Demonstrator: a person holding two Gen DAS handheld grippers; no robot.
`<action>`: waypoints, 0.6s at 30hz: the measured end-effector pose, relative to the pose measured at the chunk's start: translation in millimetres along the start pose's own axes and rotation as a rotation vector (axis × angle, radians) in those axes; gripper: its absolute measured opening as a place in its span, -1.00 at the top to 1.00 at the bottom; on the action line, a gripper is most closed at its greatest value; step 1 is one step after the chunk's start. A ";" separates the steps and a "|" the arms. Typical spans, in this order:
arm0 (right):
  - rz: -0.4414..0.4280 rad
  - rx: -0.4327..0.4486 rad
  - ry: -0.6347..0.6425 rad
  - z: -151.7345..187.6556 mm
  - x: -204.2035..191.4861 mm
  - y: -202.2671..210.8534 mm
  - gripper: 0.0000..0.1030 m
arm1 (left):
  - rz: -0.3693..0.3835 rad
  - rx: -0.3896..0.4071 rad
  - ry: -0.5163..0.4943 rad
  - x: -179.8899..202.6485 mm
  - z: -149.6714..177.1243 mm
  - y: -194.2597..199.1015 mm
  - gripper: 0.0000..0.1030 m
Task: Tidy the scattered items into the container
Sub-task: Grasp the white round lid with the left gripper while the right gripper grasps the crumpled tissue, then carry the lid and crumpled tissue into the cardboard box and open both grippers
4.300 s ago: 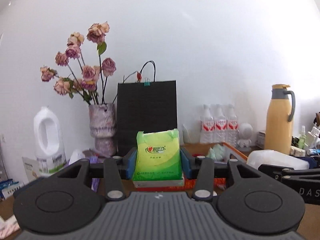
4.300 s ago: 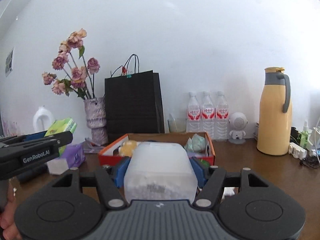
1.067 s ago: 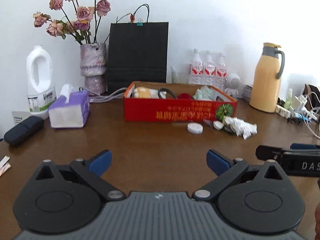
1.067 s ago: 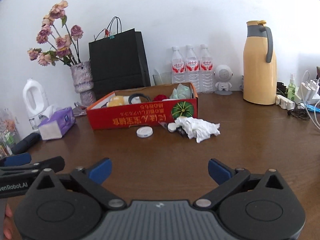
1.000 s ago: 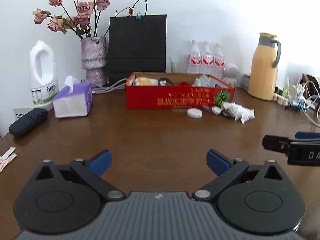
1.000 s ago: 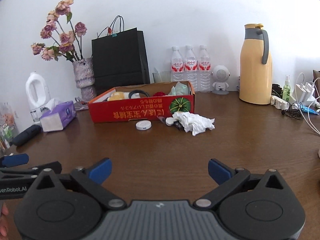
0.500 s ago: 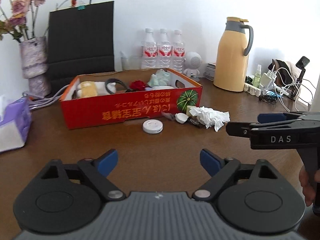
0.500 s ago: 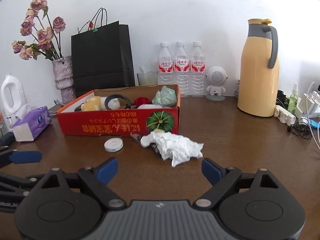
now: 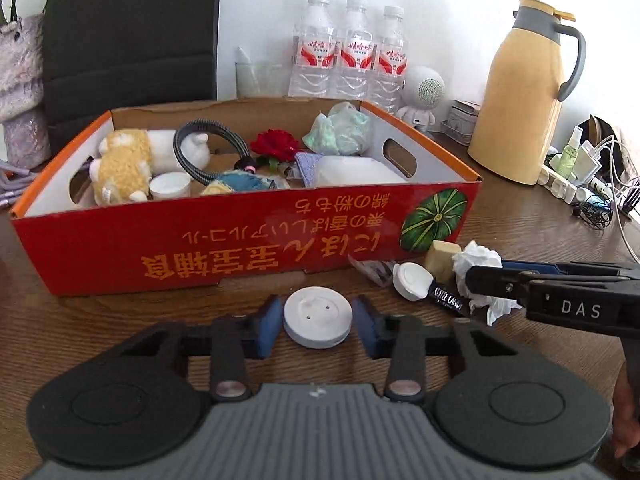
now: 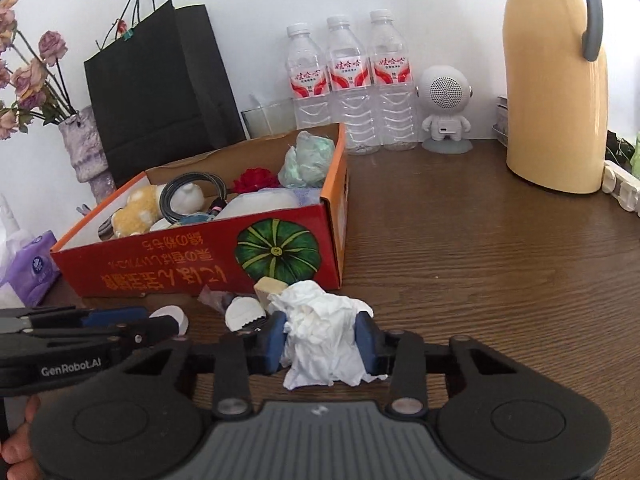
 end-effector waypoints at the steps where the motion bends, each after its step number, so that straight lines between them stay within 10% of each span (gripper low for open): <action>1: -0.001 0.001 -0.004 -0.3 0.8 1.2 0.36 | 0.004 0.001 -0.005 1.4 0.5 0.6 0.26; 5: 0.022 0.025 -0.003 -4.8 1.9 9.6 0.44 | 0.023 0.006 -0.024 9.7 0.5 9.2 0.89; 11: 0.032 0.084 -0.005 -11.7 0.2 33.9 0.45 | 0.017 0.010 -0.031 13.2 4.3 20.1 0.88; 12: 0.034 0.086 -0.007 -10.9 0.5 36.4 0.45 | 0.020 0.012 -0.037 14.6 5.0 20.9 0.83; 14: 0.029 0.081 -0.026 -8.2 2.0 40.6 0.45 | 0.027 0.024 -0.065 20.6 5.0 21.3 -0.23; 15: 0.026 0.078 -0.036 -6.3 2.4 42.6 0.44 | 0.027 0.037 -0.090 24.7 5.2 21.0 -0.44; 18: 0.017 0.072 -0.041 -0.7 -0.3 49.2 0.44 | -0.019 0.013 -0.159 31.7 7.0 10.2 -0.23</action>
Point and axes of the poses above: each gripper's, at about its wrist camera, not at the fingertips, and y roughly against the way its jaws point, x to its right, z to its underside, the point moved 8 cm from there along -y, roughly the way its jaws point, and after that the axes turned 1 degree about y, right-handed, at the moved point
